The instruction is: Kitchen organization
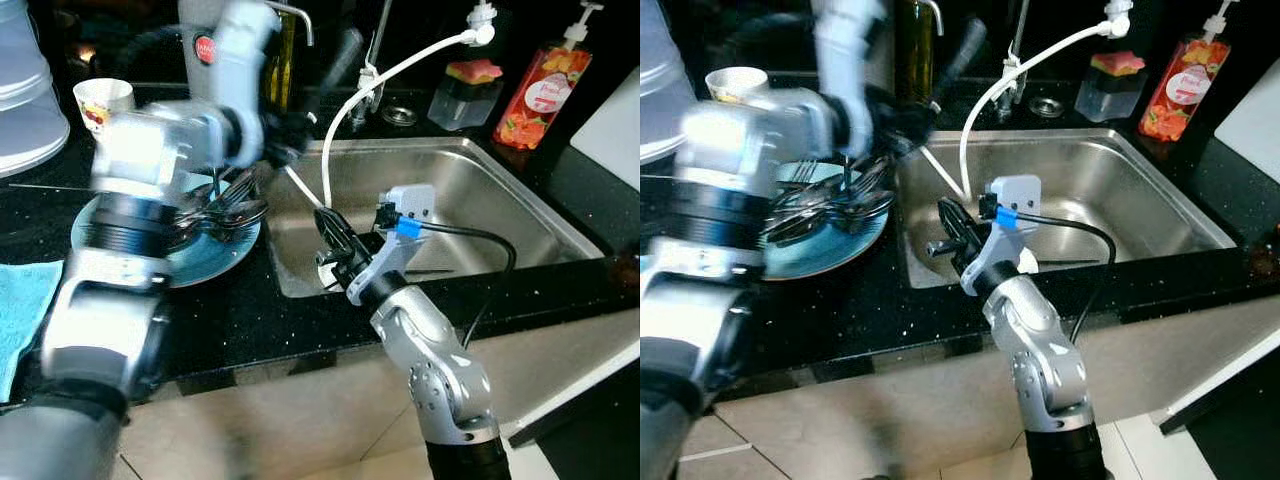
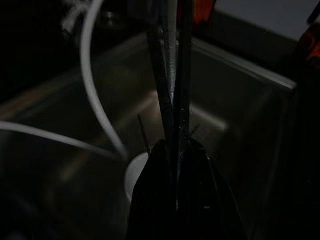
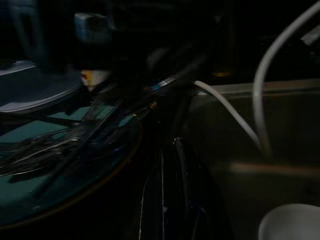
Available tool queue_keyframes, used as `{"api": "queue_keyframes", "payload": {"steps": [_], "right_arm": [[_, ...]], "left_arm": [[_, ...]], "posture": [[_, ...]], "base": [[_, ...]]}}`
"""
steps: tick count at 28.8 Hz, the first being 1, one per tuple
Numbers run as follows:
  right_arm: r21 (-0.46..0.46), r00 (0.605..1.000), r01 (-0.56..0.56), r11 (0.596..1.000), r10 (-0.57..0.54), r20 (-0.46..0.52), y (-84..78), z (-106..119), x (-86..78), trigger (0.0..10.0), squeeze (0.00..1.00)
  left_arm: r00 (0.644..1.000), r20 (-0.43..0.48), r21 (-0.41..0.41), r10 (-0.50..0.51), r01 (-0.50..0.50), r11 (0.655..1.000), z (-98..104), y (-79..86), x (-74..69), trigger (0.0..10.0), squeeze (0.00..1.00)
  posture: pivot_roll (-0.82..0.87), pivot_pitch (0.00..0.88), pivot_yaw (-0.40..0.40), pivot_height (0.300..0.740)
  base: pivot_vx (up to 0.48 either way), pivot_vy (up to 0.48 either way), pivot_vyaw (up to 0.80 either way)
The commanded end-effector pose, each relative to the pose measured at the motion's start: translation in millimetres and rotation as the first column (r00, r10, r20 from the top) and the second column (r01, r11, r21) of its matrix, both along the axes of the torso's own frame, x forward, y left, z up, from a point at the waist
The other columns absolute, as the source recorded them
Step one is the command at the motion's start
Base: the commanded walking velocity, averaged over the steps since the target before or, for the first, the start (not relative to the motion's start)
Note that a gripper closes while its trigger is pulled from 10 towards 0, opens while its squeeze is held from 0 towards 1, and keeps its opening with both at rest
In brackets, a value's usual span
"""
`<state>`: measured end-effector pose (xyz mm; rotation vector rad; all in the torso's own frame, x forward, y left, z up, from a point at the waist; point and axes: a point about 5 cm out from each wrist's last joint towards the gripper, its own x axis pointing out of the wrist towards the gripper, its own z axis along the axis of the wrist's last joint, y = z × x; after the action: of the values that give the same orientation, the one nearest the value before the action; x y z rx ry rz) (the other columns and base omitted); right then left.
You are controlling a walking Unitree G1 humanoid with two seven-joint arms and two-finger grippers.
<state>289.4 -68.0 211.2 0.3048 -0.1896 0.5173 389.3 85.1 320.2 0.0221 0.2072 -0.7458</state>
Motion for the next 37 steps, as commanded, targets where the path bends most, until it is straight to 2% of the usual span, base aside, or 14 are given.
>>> {"api": "queue_keyframes", "payload": {"steps": [1, 3, 5, 7, 11, 12, 14, 17, 18, 26, 29, 30, 31, 37], "right_arm": [[0.006, 1.0, 0.025, 1.0, -0.025, -0.008, -3.7, -2, 1.4, 10.0, 0.0], [0.006, 1.0, 0.027, 1.0, -0.027, -0.008, -3.7, -2, 1.4, 10.0, 0.0], [0.009, 0.999, 0.039, 0.999, -0.039, -0.008, -4.1, -2, 2.4, 10.0, 0.0], [0.009, 0.999, 0.05, 0.999, -0.05, -0.01, -5.1, -2, 3.1, 10.0, 0.0], [-0.014, 0.992, 0.124, 0.992, -0.124, -0.028, -16.6, -6, 7.2, 10.0, 0.0], [-0.014, 0.992, 0.124, 0.992, -0.124, -0.028, -16.6, -6, 7.2, 10.0, 0.0], [-0.012, 0.973, 0.227, 0.974, -0.227, -0.033, -32.8, -5, 13.3, 10.0, 0.0], [-0.01, 0.965, 0.262, 0.965, -0.262, -0.03, -38.4, -4, 15.4, 10.0, 0.0], [-0.006, 0.948, 0.319, 0.948, -0.319, -0.017, -47.3, -1, 17.6, 10.0, 0.0], [-0.05, 0.917, 0.399, 0.916, -0.399, 0.005, -58.7, -1, 18.2, 10.0, 0.0], [-0.069, 0.893, 0.45, 0.89, -0.45, 0.015, -67.0, -2, 18.6, 10.0, 0.0], [-0.074, 0.89, 0.457, 0.887, -0.456, 0.024, -68.2, -1, 18.7, 10.0, 0.0], [-0.078, 0.888, 0.461, 0.884, -0.459, 0.036, -68.9, 0, 19.0, 10.0, 0.0], [-0.07, 0.887, 0.46, 0.885, -0.455, 0.085, -67.7, 8, 18.9, 10.0, 0.0]], "left_arm": [[0.999, 0.025, 0.002, 0.021, -0.021, 1.0, 6, -3.8, 3.1, 10.0, 0.0], [0.999, 0.023, 0.003, 0.028, -0.028, 1.0, 5, -4.8, 4.1, 10.0, 0.0], [0.999, -0.002, 0.073, 0.052, -0.052, 0.996, -8, -12.2, 8.9, 10.0, 0.0], [0.999, -0.02, 0.111, 0.035, -0.033, 0.993, -17, -18.3, 9.2, 10.0, 0.0], [0.991, -0.074, 0.22, -0.109, 0.123, 0.968, -45, -42.1, 2.7, 10.0, 0.0], [0.991, -0.074, 0.22, -0.109, 0.123, 0.968, -45, -42.1, 2.7, 10.0, 0.0], [0.973, -0.092, 0.249, -0.211, 0.228, 0.941, -57, -55.8, -5.5, 10.0, 0.0], [0.962, -0.098, 0.258, -0.253, 0.27, 0.928, -61, -60.2, -8.8, 10.0, 0.0], [0.94, -0.11, 0.279, -0.324, 0.342, 0.898, -68, -66.5, -15.5, 10.0, 0.0], [0.915, -0.13, 0.331, -0.383, 0.404, 0.853, -82, -67.0, -21.2, 10.0, 0.0], [0.907, -0.109, 0.349, -0.407, 0.418, 0.838, -88, -66.7, -22.1, 10.0, 0.0], [0.906, -0.098, 0.343, -0.413, 0.42, 0.84, -88, -67.8, -22.3, 10.0, 0.78], [0.905, -0.088, 0.338, -0.415, 0.419, 0.843, -88, -68.9, -22.4, 10.0, 1.0], [0.91, -0.009, 0.282, -0.413, 0.399, 0.873, -78, -73.4, -20.9, 10.0, 1.0]], "posture": [[0.31, 0.029, -0.042, 0.74], [0.31, 0.029, -0.042, 0.74], [0.3, 0.03, -0.041, 0.74], [0.3, 0.031, -0.041, 0.74], [0.3, 0.033, -0.042, 0.74], [0.3, 0.033, -0.042, 0.74], [0.29, 0.038, -0.037, 0.74], [0.28, 0.042, -0.035, 0.74], [0.28, 0.046, -0.031, 0.74], [0.28, 0.053, -0.028, 0.74], [0.28, 0.052, -0.028, 0.74], [0.28, 0.052, -0.028, 0.74], [0.27, 0.051, -0.028, 0.74], [0.27, 0.042, -0.037, 0.74]], "base": [[0.0, 0.0, 0.0], [0.0, 0.0, 0.0], [0.0, 0.0, 0.0], [0.0, 0.0, 0.0], [0.0, 0.0, 0.0], [0.0, 0.0, 0.0], [0.0, 0.0, 0.0], [0.0, 0.0, 0.0], [0.0, 0.0, 0.0], [0.0, 0.0, 0.0], [0.0, 0.0, 0.0], [0.0, 0.0, 0.0], [0.0, 0.0, 0.0], [0.0, 0.0, 0.0]]}}
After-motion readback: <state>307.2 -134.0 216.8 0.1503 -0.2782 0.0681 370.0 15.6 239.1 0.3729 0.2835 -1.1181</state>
